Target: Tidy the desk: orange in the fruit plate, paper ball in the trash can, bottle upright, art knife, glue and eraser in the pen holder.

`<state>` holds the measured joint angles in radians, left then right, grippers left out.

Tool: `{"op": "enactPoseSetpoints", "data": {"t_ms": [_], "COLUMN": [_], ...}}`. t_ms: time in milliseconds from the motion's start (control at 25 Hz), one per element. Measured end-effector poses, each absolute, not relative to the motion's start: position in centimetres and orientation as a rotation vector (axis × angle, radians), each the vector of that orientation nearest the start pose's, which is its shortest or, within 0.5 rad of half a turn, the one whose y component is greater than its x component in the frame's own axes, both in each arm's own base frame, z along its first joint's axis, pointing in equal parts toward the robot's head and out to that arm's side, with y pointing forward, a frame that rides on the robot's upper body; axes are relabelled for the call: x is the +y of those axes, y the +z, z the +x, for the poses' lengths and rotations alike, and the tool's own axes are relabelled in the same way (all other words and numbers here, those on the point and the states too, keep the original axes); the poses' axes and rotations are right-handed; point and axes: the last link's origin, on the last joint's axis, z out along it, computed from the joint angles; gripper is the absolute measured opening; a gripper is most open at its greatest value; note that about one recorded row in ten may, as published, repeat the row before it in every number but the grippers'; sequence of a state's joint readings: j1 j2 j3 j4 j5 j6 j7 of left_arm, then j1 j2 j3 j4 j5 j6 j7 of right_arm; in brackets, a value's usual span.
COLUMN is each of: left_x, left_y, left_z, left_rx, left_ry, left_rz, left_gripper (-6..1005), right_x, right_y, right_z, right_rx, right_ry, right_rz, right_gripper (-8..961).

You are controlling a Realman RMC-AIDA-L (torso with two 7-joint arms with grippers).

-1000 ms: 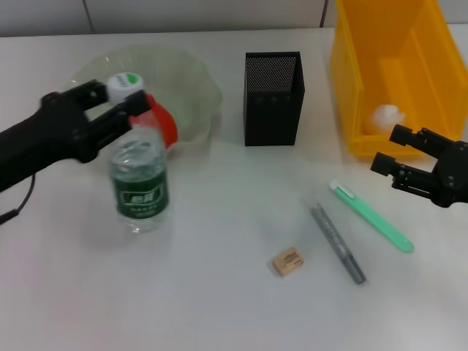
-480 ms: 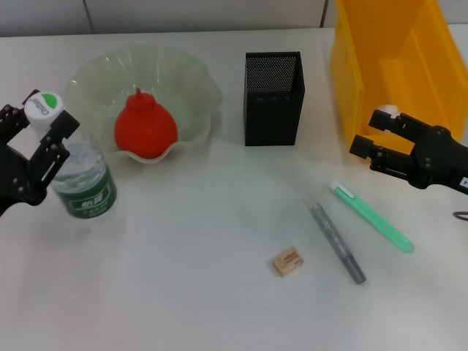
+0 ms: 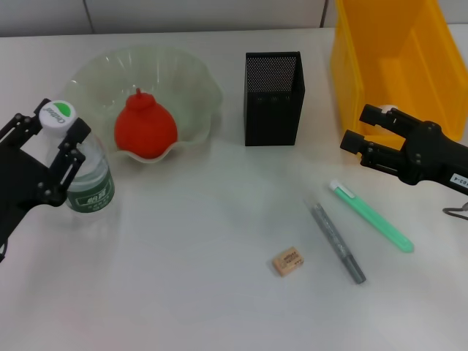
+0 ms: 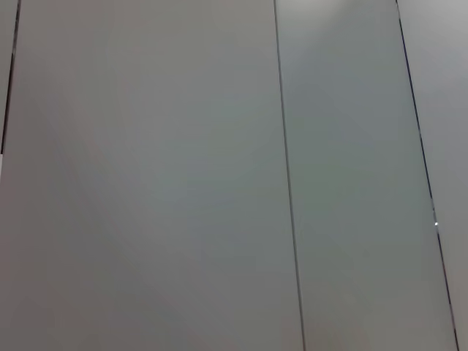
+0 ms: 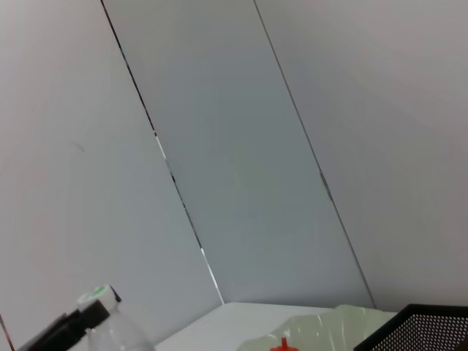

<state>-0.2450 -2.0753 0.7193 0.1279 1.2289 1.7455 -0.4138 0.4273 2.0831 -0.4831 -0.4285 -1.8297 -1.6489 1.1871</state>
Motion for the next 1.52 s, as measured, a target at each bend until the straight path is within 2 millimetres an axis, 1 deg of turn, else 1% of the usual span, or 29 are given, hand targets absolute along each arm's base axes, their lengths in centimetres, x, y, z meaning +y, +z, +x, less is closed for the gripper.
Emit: {"op": "enactPoseSetpoints", "data": {"t_ms": [120, 320, 560, 680, 840, 960, 1080, 1200, 1280, 1320, 1360, 1400, 1440, 1520], "left_x": [23.5, 24.3, 24.6, 24.6, 23.6, 22.3, 21.6, 21.3, 21.1, 21.1, 21.0, 21.0, 21.2, 21.8], "left_y": [-0.4, -1.2, -1.3, -1.3, 0.3, 2.6, 4.4, 5.7, 6.0, 6.0, 5.9, 5.9, 5.3, 4.9], "left_z": [-31.6, -31.6, -31.5, -31.5, -31.1, -30.9, -31.0, -31.0, -30.8, -30.8, -30.8, -30.8, -31.2, -31.6], "left_rx": [-0.249, -0.313, -0.330, -0.329, -0.277, -0.222, -0.217, -0.211, -0.175, -0.175, -0.179, -0.179, -0.297, -0.408], "left_ry": [-1.037, -1.016, -1.025, -1.030, -1.121, -1.238, -1.319, -1.344, -1.288, -1.288, -1.244, -1.244, -1.160, -1.099], "left_rz": [-1.930, -1.922, -1.911, -1.910, -1.822, -1.712, -1.706, -1.894, -2.136, -2.136, -2.293, -2.293, -2.515, -2.591], "left_gripper": [553, 562, 573, 636, 721, 784, 819, 839, 846, 846, 846, 846, 846, 846], "right_x": [29.1, 29.1, 29.0, 29.0, 29.1, 29.2, 29.4, 29.7, 30.3, 30.6, 30.9, 31.2, 31.6, 32.2], "right_y": [-0.2, -0.3, -0.3, -0.3, -0.3, -0.3, -0.1, 0.8, 2.1, 2.9, 3.7, 4.6, 5.5, 6.8], "right_z": [28.8, 28.7, 28.8, 28.8, 28.8, 28.6, 28.5, 28.1, 27.4, 26.8, 26.2, 25.5, 24.5, 22.4], "right_rx": [0.725, 0.723, 0.724, 0.724, 0.721, 0.718, 0.710, 0.706, 0.706, 0.716, 0.717, 0.734, 0.762, 0.800], "right_ry": [1.124, 1.129, 1.127, 1.127, 1.127, 1.130, 1.148, 1.186, 1.194, 1.183, 1.142, 1.085, 1.007, 0.805], "right_rz": [-2.404, -2.403, -2.402, -2.401, -2.403, -2.404, -2.387, -2.374, -2.427, -2.474, -2.539, -2.611, -2.685, -2.810], "right_gripper": [817, 817, 817, 817, 817, 817, 817, 817, 817, 817, 817, 817, 817, 816]}}
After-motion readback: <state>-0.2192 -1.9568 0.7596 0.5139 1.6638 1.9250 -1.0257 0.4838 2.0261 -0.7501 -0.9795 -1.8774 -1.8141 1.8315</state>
